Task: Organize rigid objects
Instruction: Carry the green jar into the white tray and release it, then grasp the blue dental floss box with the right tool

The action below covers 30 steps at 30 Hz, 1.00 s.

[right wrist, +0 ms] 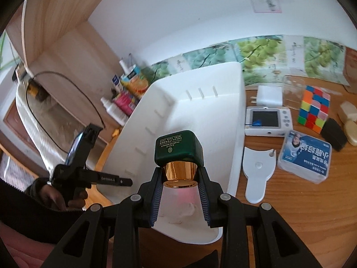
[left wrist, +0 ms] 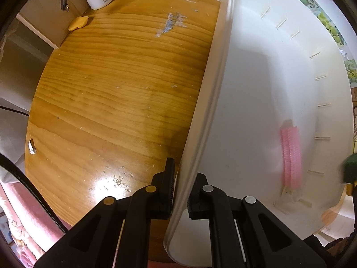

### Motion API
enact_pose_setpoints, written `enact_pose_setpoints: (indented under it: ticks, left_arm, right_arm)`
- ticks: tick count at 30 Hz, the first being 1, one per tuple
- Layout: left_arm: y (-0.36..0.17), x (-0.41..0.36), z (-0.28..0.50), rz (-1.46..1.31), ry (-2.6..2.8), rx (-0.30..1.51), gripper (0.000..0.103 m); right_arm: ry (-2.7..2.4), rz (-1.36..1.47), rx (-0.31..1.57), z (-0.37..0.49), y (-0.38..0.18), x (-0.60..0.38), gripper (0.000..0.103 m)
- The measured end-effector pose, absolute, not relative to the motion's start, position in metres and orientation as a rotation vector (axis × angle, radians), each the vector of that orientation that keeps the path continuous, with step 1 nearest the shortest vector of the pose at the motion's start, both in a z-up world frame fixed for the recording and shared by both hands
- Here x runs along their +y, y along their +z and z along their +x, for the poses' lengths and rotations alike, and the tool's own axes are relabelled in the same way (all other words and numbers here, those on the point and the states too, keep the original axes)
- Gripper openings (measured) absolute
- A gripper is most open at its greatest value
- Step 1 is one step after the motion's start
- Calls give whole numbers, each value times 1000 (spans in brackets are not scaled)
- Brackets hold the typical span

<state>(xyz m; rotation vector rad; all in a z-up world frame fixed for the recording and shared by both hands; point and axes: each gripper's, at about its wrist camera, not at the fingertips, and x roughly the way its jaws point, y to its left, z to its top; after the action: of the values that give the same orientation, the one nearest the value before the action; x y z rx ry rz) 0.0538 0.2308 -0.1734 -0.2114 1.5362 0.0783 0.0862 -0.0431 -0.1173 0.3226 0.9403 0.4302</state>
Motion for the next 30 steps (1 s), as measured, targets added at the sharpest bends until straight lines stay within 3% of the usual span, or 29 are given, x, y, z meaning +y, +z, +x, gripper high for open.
enact_pose_setpoints:
  ticks: [6,11,21,27,30]
  left_arm:
    - [-173,233,53,-218,80,1529,9]
    - [-170,232,57,-210,73,1510,9]
    - [-169,226,70,-173,65,1512,10]
    - [-171,224,67,-184,61,1515,10]
    - [-175,228,64,-198,58,1521,10]
  right_arm:
    - [416,338,931,87,-118,-49,39]
    - [328,398,888,84,-119,-72,63]
    - [-9,546,905,81,-141,-133,82]
    - [-161,584,967,87,-159,-157,88]
    - [-206,544,986,93,-162,-161,100]
